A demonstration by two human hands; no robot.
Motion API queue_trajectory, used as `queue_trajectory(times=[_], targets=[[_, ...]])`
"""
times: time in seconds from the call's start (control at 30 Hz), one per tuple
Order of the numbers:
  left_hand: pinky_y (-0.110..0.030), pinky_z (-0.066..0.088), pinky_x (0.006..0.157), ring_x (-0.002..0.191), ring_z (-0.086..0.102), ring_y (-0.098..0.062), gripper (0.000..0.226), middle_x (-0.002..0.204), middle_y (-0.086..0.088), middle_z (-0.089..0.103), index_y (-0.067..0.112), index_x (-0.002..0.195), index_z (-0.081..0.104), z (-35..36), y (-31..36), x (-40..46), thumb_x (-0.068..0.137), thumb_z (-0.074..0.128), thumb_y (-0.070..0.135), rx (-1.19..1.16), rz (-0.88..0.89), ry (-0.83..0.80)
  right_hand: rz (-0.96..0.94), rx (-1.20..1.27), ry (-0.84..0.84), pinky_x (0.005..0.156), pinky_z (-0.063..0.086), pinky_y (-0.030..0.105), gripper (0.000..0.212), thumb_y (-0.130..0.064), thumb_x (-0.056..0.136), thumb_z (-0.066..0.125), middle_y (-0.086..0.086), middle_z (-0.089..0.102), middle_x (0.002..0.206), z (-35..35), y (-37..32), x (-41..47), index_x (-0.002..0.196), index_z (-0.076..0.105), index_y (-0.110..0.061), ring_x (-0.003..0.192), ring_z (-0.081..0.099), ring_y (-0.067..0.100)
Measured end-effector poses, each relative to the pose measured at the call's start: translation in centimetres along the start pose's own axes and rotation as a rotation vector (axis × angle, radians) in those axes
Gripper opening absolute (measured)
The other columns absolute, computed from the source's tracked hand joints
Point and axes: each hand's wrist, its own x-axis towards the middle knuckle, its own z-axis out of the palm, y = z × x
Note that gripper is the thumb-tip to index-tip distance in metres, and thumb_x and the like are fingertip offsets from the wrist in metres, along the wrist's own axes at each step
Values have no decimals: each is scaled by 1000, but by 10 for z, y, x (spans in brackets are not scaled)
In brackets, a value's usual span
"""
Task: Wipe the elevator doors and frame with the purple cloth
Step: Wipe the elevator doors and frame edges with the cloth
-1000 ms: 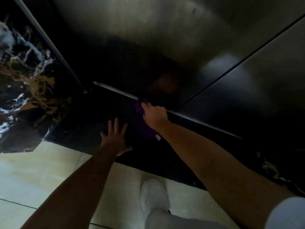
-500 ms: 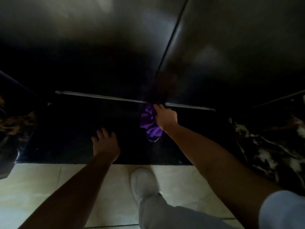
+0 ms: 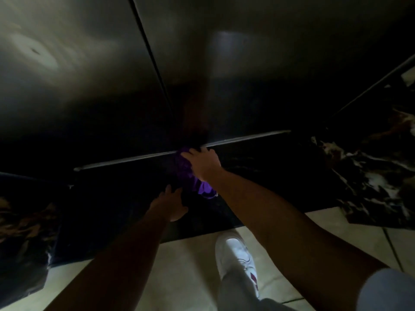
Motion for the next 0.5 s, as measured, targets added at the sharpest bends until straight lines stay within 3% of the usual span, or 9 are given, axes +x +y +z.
queue_trajectory(times=[0.3,0.5], targets=[[-51,41,113,143,40,-40,74,166,-15,15,24,157,28,-11,62,20,92,57,47,88,73,36,128,-90,45,105,36,49,63,-33,97,54,-1,44,150,1,90,-33,154,29,-34,136,40,37],[-49,37,115,149,29,-35,72,169,-14,11,24,157,30,-15,100,26,94,57,45,230,168,129,283,-75,82,102,38,46,57,-22,97,48,-2,49,145,3,144,-60,151,37,-34,131,45,34]])
